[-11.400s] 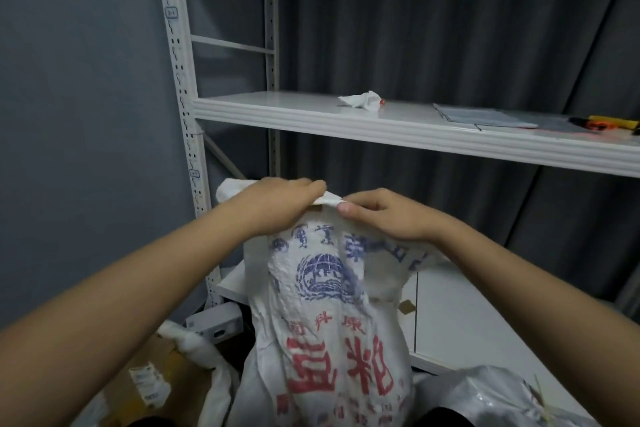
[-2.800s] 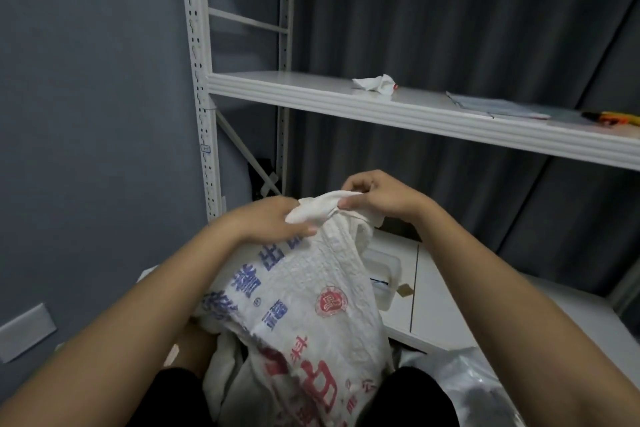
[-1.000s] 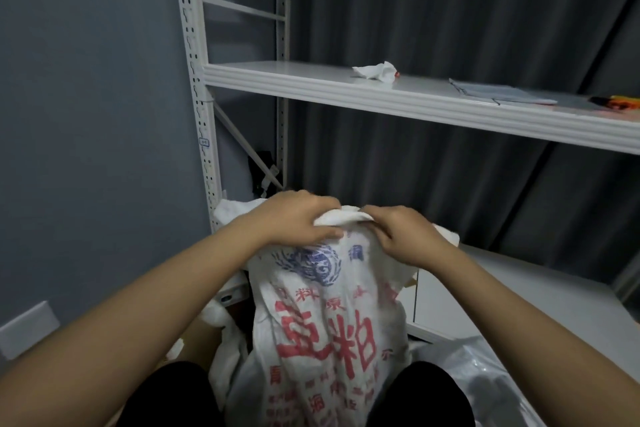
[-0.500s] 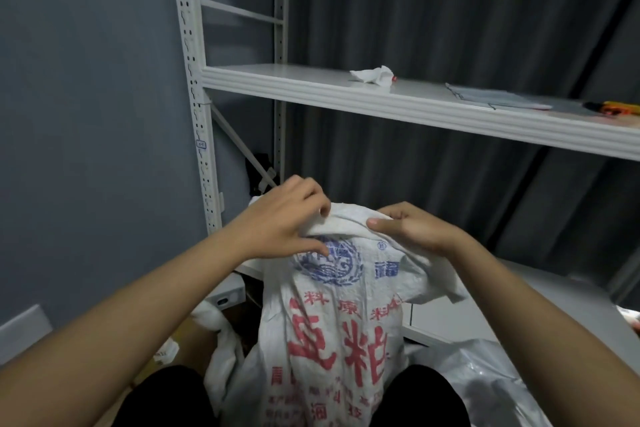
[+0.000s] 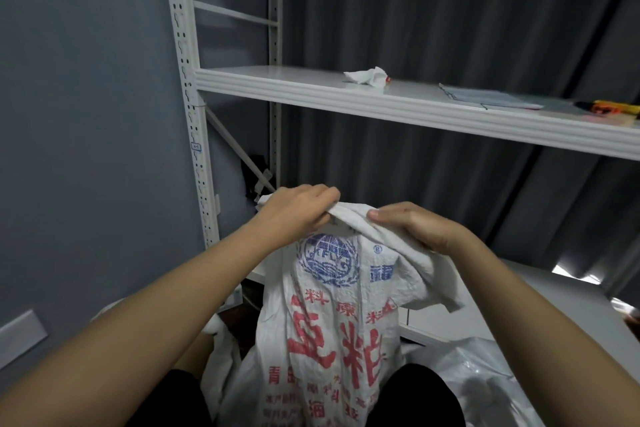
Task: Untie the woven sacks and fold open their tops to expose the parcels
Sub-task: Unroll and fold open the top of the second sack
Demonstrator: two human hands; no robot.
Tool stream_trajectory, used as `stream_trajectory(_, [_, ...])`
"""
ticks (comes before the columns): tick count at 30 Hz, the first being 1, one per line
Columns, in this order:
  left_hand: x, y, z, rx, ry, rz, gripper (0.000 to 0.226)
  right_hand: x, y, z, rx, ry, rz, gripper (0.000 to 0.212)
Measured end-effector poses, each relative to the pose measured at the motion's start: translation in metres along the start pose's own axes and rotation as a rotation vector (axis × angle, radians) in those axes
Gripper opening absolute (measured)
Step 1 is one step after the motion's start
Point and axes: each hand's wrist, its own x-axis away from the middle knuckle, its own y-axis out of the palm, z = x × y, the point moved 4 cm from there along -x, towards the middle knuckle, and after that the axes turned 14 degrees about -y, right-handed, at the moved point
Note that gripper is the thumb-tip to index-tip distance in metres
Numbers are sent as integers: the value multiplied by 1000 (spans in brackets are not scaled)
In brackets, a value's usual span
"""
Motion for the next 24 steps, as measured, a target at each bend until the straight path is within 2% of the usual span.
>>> stream_trajectory(3, [-6,-9,-1,-70,7,73,13,7,11,-18,324,-235,24,44])
stream_trajectory(4, [-8,-13,1,-98,24,101,16,9,16,-20,510,-284,46,49])
stream_trajectory(6, [-12,-21,2,-126,78,161,22,12,26,-22,1008,-358,152,51])
stream_trajectory(8, [-18,-32,1,-107,98,213,24,14,25,-26,1268,-445,311,51])
stream_trajectory(10, [-23,-42,-1,-18,69,209,23,15,16,-34,1223,-530,398,58])
stream_trajectory(11, [-25,-43,-4,70,19,129,22,14,11,-37,1155,-553,416,57])
stream_trajectory(13, [-26,-34,-8,282,-95,-167,20,12,6,-40,1004,-597,423,47])
stream_trajectory(15, [-22,-27,-6,320,-78,-325,26,11,6,-36,963,-606,389,43])
stream_trajectory(18, [-22,-25,-7,64,-51,-284,40,7,5,-32,862,-567,226,46])
stream_trajectory(21, [-22,-25,-6,-255,-25,-190,38,3,4,-36,489,-340,-10,26])
stream_trajectory(23, [-19,-26,-4,-300,-14,-156,42,1,4,-37,438,-268,-40,29])
stream_trajectory(24, [-17,-27,-3,-270,-19,-177,52,0,6,-36,468,-301,0,30])
